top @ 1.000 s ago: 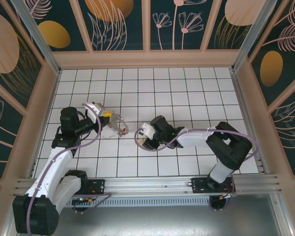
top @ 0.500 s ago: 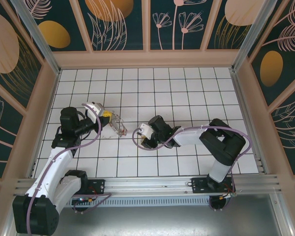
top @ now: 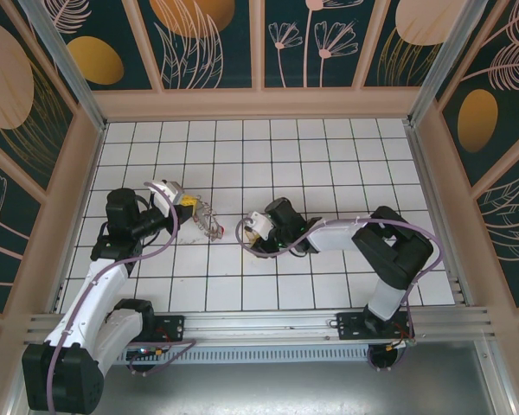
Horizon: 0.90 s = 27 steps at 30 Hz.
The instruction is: Put the keys on the keyring
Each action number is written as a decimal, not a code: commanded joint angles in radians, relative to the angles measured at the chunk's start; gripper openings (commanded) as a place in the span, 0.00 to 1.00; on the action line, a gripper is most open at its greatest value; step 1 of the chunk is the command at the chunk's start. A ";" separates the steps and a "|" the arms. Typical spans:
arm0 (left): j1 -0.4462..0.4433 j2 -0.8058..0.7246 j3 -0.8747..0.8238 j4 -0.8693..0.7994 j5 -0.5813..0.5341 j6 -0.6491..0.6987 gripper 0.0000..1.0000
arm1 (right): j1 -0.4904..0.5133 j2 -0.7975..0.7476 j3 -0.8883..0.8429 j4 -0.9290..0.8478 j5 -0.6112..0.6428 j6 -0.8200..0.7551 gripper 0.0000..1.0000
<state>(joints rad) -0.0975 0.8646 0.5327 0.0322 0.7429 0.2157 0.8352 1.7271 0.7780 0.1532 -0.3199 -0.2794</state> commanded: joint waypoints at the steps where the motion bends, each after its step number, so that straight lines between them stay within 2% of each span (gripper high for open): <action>1: -0.005 -0.010 0.009 0.015 0.004 0.013 0.00 | -0.010 0.010 0.036 -0.017 -0.067 0.034 0.36; 9: -0.005 -0.008 0.004 0.015 0.006 0.015 0.00 | -0.007 0.058 0.056 -0.039 -0.079 0.017 0.31; 14: -0.005 -0.009 0.005 0.012 0.004 0.017 0.00 | -0.008 0.059 0.055 -0.042 -0.090 0.004 0.09; 20: -0.005 -0.016 0.004 0.006 -0.003 0.019 0.00 | -0.013 -0.022 -0.011 0.011 -0.102 -0.011 0.00; 27: -0.005 -0.019 0.002 0.009 -0.004 0.016 0.00 | -0.048 -0.109 -0.080 0.046 -0.120 -0.021 0.00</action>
<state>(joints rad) -0.0975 0.8642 0.5327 0.0235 0.7315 0.2161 0.8013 1.6634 0.7212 0.1577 -0.4072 -0.2817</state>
